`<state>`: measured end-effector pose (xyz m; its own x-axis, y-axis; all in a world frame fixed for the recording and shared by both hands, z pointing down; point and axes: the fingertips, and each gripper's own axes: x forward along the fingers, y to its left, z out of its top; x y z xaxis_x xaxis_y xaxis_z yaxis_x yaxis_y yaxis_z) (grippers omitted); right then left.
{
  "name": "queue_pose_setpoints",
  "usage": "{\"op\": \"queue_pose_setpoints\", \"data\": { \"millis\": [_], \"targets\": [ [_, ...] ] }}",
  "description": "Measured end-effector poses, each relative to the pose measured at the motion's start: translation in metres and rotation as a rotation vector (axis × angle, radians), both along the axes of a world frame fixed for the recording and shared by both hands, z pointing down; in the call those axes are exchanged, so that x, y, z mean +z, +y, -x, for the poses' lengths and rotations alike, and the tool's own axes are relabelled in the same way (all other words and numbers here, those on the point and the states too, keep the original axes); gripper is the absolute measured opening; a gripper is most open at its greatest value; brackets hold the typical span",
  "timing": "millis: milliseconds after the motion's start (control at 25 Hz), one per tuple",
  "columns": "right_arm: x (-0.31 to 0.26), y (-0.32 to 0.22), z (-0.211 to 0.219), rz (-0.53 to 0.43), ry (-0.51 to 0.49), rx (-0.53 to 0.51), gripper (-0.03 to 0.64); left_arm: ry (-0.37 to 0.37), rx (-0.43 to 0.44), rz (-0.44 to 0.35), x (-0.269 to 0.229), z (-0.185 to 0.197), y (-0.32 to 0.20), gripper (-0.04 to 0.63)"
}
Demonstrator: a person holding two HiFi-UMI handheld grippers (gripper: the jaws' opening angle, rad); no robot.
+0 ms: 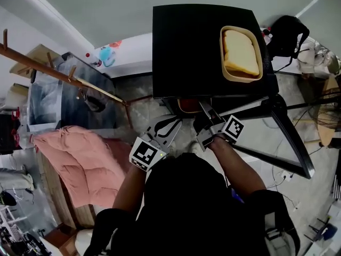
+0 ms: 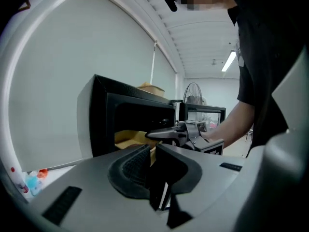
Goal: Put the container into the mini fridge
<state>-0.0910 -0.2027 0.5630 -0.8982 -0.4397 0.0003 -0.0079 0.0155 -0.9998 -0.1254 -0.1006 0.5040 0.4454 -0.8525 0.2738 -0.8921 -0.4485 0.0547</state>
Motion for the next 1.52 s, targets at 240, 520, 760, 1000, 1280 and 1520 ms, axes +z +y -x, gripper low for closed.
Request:
{"op": "queue_pose_setpoints", "data": {
  "millis": [240, 520, 760, 1000, 1280, 1520],
  "targets": [
    [-0.002, -0.004, 0.005, -0.012, 0.018, -0.023, 0.221, 0.023, -0.003, 0.035, 0.021, -0.017, -0.02, 0.046],
    [0.0, -0.009, 0.011, 0.003, 0.019, -0.06, 0.221, 0.069, -0.046, 0.044, 0.03, -0.021, -0.032, 0.044],
    [-0.006, -0.009, 0.025, -0.077, 0.017, -0.123, 0.23, 0.067, -0.118, 0.07, 0.04, -0.015, -0.043, 0.044],
    [-0.006, 0.002, 0.017, -0.149, 0.072, -0.163, 0.293, 0.052, -0.142, 0.086, 0.041, -0.012, -0.048, 0.044],
    [-0.009, 0.007, -0.033, -0.119, 0.081, -0.053, 0.293, -0.016, -0.261, 0.108, 0.046, -0.004, -0.065, 0.044],
    [-0.03, 0.019, -0.069, -0.195, 0.092, -0.01, 0.291, -0.001, -0.374, 0.121, 0.048, 0.003, -0.083, 0.044]
  ]
}}
